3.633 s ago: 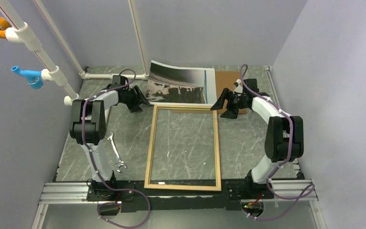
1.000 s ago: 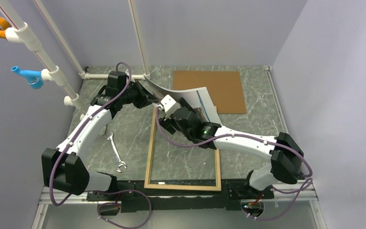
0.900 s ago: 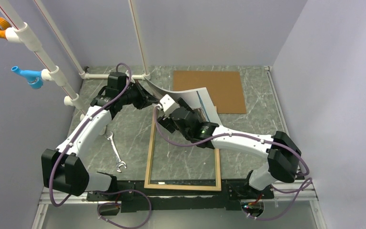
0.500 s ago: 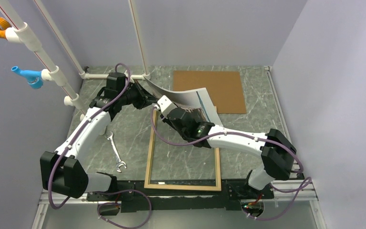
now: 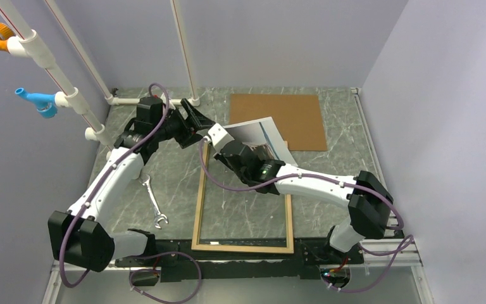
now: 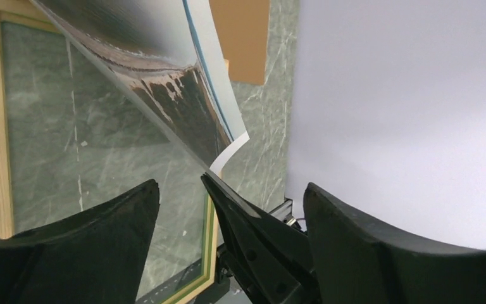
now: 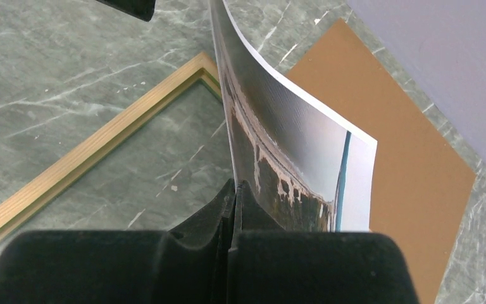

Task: Put the photo into the frame

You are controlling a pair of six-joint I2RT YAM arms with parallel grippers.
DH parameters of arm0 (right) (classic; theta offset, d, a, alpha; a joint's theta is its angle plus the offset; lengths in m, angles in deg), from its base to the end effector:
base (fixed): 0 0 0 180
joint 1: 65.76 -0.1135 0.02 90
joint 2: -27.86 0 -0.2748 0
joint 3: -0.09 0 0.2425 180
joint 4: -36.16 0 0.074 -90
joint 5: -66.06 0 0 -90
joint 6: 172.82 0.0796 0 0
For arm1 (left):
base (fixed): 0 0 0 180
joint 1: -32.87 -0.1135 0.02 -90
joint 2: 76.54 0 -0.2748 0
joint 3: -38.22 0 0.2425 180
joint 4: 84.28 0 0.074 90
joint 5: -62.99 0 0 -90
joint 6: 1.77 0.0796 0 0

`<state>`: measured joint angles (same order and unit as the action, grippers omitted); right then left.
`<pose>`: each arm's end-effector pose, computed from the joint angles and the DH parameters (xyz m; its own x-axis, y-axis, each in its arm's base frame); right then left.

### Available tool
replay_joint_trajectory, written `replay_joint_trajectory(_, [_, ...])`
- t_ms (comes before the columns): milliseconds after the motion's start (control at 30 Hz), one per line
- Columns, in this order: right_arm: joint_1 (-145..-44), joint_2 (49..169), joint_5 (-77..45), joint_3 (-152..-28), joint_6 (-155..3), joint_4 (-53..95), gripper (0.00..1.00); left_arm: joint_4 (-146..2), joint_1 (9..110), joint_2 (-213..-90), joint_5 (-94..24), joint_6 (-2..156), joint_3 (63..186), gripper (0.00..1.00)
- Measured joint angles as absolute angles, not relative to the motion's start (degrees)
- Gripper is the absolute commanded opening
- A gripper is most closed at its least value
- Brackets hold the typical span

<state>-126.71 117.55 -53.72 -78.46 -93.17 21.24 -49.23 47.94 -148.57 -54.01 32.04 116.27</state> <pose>0.2215 0.3174 0.2786 -0.1125 -0.5236 -0.8445 -0.5716 0.7293 -0.3760 0.2833 -0.1137 0.3300 -0.7717 -0.5589 -0.3035 -0.0471 0.5261 -0.8491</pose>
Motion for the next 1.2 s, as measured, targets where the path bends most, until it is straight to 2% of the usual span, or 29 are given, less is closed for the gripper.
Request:
replay_joint_trajectory(167, [-126.71, 117.52, -53.69, -80.14, -92.93, 19.33, 0.0, -49.53, 47.94, -146.71, -53.64, 33.03, 116.27, 0.96])
replay_joint_trajectory(633, [-126.63, 113.55, -48.67, -91.38, -90.02, 6.57, 0.0, -45.45, 47.94, -139.46, -46.67, 44.04, 124.57, 1.0])
replay_joint_trajectory(867, [-126.56, 108.3, -38.26, -101.15, -87.0, -0.75, 0.0, -45.21, 47.94, -131.28, -41.73, 48.57, 124.79, 0.99])
replay_joint_trajectory(1067, [-125.29, 99.45, -29.0, -101.61, -81.14, -2.43, 0.0, -45.1, 47.94, -125.82, -37.64, 49.7, 123.13, 0.99])
replay_joint_trajectory(1200, [-119.17, 95.14, -22.07, -101.54, -74.72, -2.61, 0.0, -44.59, 47.94, -123.81, -35.26, 49.94, 122.54, 0.99])
